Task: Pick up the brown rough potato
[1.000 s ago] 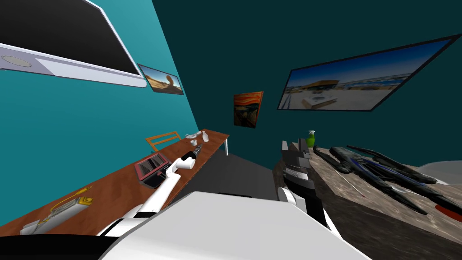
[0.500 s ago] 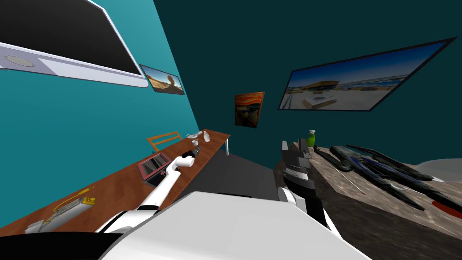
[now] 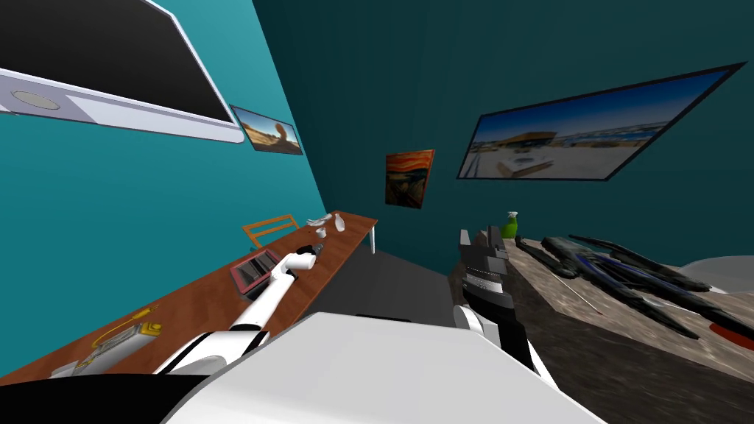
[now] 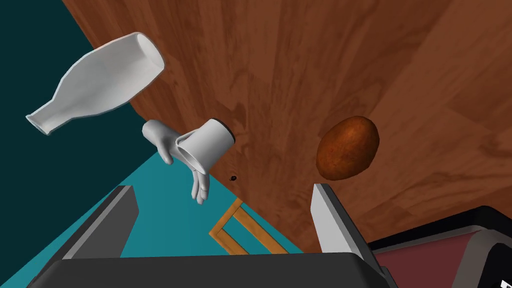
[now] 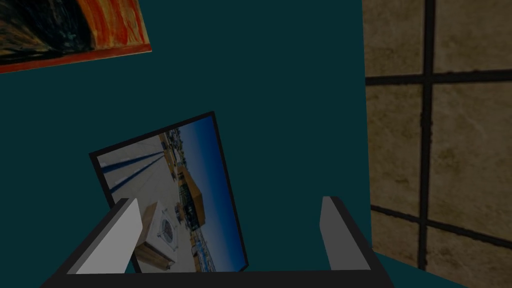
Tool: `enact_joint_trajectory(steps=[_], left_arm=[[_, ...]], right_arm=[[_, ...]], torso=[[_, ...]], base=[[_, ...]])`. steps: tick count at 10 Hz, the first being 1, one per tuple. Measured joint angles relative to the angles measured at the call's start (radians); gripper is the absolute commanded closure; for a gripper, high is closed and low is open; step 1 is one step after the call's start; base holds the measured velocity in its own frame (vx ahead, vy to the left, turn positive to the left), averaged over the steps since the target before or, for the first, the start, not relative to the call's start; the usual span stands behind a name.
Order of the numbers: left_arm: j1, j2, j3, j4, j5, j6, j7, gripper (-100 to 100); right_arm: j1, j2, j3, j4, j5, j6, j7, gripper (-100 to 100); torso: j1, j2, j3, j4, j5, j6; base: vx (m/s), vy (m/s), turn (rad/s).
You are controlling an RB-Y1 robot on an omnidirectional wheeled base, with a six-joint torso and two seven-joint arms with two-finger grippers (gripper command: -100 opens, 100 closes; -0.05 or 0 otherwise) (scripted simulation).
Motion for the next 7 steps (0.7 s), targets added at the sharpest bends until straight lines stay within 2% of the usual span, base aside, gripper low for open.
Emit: enact_joint_trajectory(steps=[1, 4, 7], left_arm=[[-0.009, 0.002, -0.001, 0.020, 0.001, 0.003, -0.002, -100], [-0.046, 0.017, 0.003, 0.079, 0.012, 0.065, -0.013, -100], [-0.092, 0.024, 0.004, 0.172, 0.020, 0.112, -0.028, -100]], right_arm=[[0.000, 0.000, 0.000, 0.000, 0.000, 0.000, 0.000, 0], [0.000, 0.000, 0.000, 0.000, 0.000, 0.000, 0.000, 0], [0.000, 0.000, 0.000, 0.000, 0.000, 0.000, 0.000, 0]], torso=[[-0.003, 0.000, 0.000, 0.000, -0.001, 0.000], [0.000, 0.000, 0.000, 0.000, 0.000, 0.000], [0.002, -0.003, -0.001, 0.000, 0.000, 0.000]], base=[[-0.006, 0.057, -0.006], [0.007, 0.080, -0.009], [0.031, 0.105, -0.018]])
